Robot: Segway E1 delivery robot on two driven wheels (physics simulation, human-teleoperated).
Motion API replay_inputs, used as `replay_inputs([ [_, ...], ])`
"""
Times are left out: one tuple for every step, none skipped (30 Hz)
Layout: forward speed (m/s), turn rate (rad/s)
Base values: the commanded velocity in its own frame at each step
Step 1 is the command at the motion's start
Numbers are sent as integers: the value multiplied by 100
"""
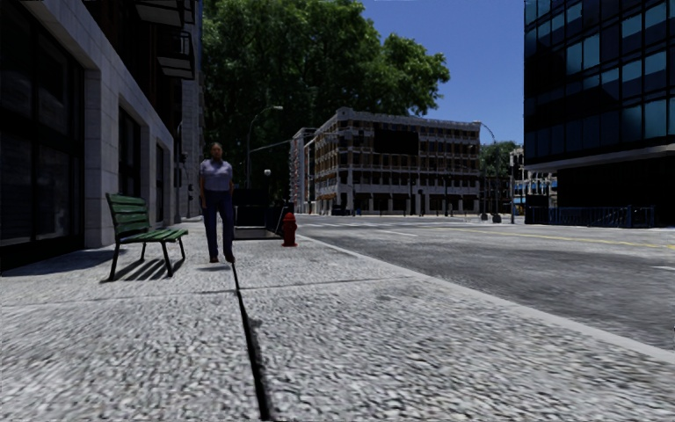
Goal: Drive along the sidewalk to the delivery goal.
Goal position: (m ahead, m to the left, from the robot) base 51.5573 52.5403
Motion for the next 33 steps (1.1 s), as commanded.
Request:
replay_inputs([
  [197,-54],
  [197,-54],
  [197,-54],
  [197,-54],
  [197,-54],
  [197,-48],
  [197,-37],
  [197,0],
  [197,0],
  [197,0],
  [197,0],
  [197,0],
  [197,0],
  [197,0],
  [197,0],
  [197,0],
  [197,0],
  [197,0],
  [197,0],
  [197,0],
  [197,0],
  [197,0],
  [197,0],
  [197,5],
  [197,5],
  [197,16],
  [197,21],
  [197,25],
  [197,25],
  [197,33],
  [197,44],
  [197,53],
  [197,56],
])
